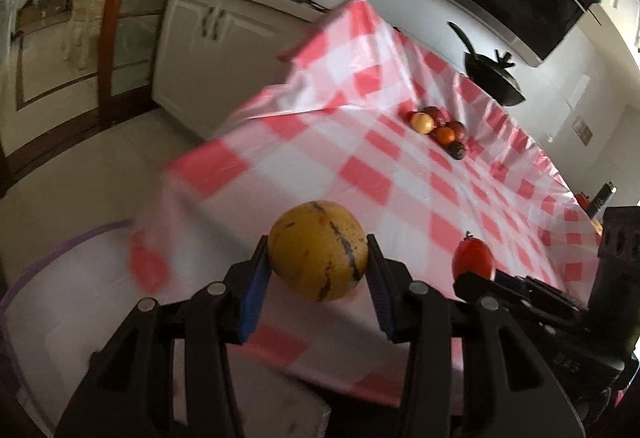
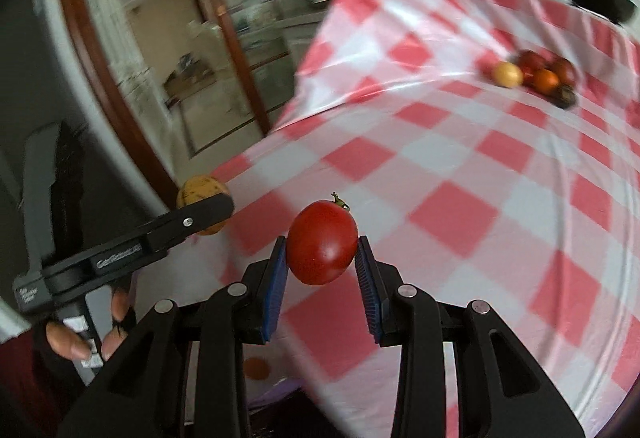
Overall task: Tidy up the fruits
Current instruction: 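Carry the melon and tomato with both grippers over the white box, then open both grippers to drop the melon and tomato into the box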
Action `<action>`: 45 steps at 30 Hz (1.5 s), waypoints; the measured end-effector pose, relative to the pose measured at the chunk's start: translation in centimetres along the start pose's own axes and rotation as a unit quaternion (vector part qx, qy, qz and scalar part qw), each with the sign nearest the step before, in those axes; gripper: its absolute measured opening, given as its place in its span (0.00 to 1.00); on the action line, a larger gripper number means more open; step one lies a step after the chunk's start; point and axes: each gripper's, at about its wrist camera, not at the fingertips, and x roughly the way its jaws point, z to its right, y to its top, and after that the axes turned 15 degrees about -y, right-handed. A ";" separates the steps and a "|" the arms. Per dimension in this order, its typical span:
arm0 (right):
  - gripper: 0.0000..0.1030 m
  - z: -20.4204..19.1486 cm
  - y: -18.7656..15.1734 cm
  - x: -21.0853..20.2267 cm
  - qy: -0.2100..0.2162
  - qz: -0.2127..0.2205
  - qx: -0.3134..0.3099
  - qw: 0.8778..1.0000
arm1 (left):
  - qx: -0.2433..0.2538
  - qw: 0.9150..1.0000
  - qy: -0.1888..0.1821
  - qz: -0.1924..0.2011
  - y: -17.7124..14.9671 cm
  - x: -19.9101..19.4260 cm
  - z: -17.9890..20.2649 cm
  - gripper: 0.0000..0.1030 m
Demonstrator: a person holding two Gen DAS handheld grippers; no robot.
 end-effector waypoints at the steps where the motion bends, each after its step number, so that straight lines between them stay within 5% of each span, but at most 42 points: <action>1: 0.34 -0.8 -0.1 0.1 0.006 -0.001 -0.014 1.000 | -0.008 1.000 0.009 0.004 -0.3 -0.9 -1.0 0.45; 8: 0.34 -8.5 -2.5 0.9 0.057 -0.022 -0.134 0.989 | -0.049 0.997 0.066 0.007 -3.0 -4.2 -6.5 0.45; 17: 0.34 -15.7 -7.5 5.2 0.078 -0.090 -0.266 0.957 | -0.116 0.981 0.149 -0.046 -8.1 -4.3 -13.7 0.45; 31: 0.34 -18.0 -12.0 12.1 0.071 -0.172 -0.325 0.927 | -0.135 0.965 0.211 -0.080 -9.8 -3.7 -16.6 0.47; 36: 0.36 -17.9 -12.3 12.5 0.068 -0.180 -0.330 0.924 | -0.143 0.960 0.227 -0.075 -9.7 -3.7 -16.6 0.63; 38: 0.49 -18.0 -12.0 12.6 0.069 -0.176 -0.329 0.925 | -0.145 0.960 0.227 -0.071 -9.7 -3.6 -16.5 0.76; 39: 0.70 -18.1 -11.8 12.6 0.071 -0.174 -0.328 0.926 | -0.145 0.961 0.227 -0.068 -9.6 -3.8 -16.4 0.79; 40: 0.77 -18.1 -11.7 12.2 0.076 -0.167 -0.325 0.928 | -0.145 0.961 0.228 -0.061 -9.6 -4.0 -16.3 0.82; 45: 0.77 -18.0 -11.1 10.6 0.080 -0.139 -0.331 0.930 | -0.161 0.960 0.226 -0.044 -9.6 -4.3 -16.5 0.90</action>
